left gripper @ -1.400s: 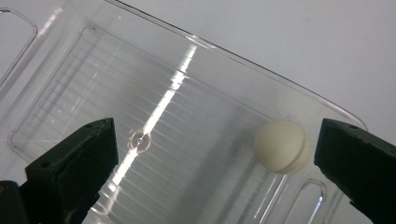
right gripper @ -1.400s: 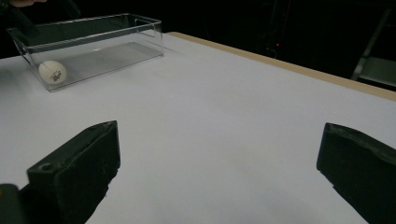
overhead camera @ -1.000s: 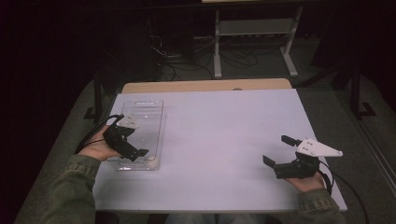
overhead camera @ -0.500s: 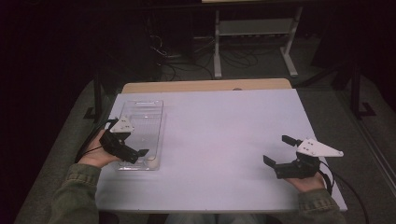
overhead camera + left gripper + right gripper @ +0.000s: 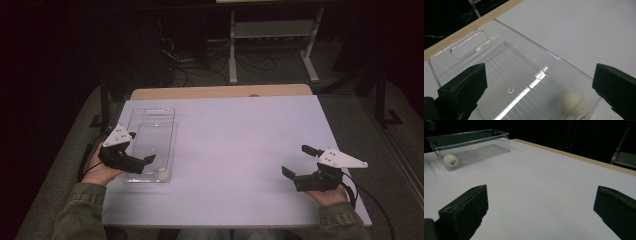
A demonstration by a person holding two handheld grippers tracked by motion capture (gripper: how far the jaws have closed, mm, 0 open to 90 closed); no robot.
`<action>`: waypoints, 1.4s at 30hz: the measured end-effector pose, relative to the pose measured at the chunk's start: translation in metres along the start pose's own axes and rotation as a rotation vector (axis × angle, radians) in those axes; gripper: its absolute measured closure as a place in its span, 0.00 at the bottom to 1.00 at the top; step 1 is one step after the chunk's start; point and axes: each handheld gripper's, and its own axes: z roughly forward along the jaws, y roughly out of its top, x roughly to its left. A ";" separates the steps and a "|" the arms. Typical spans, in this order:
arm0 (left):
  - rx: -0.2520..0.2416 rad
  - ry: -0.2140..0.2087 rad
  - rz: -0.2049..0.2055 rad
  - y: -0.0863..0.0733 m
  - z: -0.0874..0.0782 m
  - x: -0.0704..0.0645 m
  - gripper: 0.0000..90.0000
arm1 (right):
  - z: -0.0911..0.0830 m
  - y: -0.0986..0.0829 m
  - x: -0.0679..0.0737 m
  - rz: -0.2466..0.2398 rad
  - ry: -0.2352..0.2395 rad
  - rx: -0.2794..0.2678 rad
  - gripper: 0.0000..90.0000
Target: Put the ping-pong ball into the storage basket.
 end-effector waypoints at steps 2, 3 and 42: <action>-0.017 0.010 -0.012 -0.003 -0.001 -0.002 0.00 | 0.000 0.000 0.000 0.000 0.000 0.000 0.00; -0.032 0.023 -0.023 -0.006 -0.002 -0.003 0.00 | 0.000 0.000 0.000 -0.001 0.000 0.000 0.00; -0.357 0.150 -0.270 -0.064 -0.018 -0.006 0.00 | 0.001 -0.003 0.001 0.003 -0.007 0.000 0.00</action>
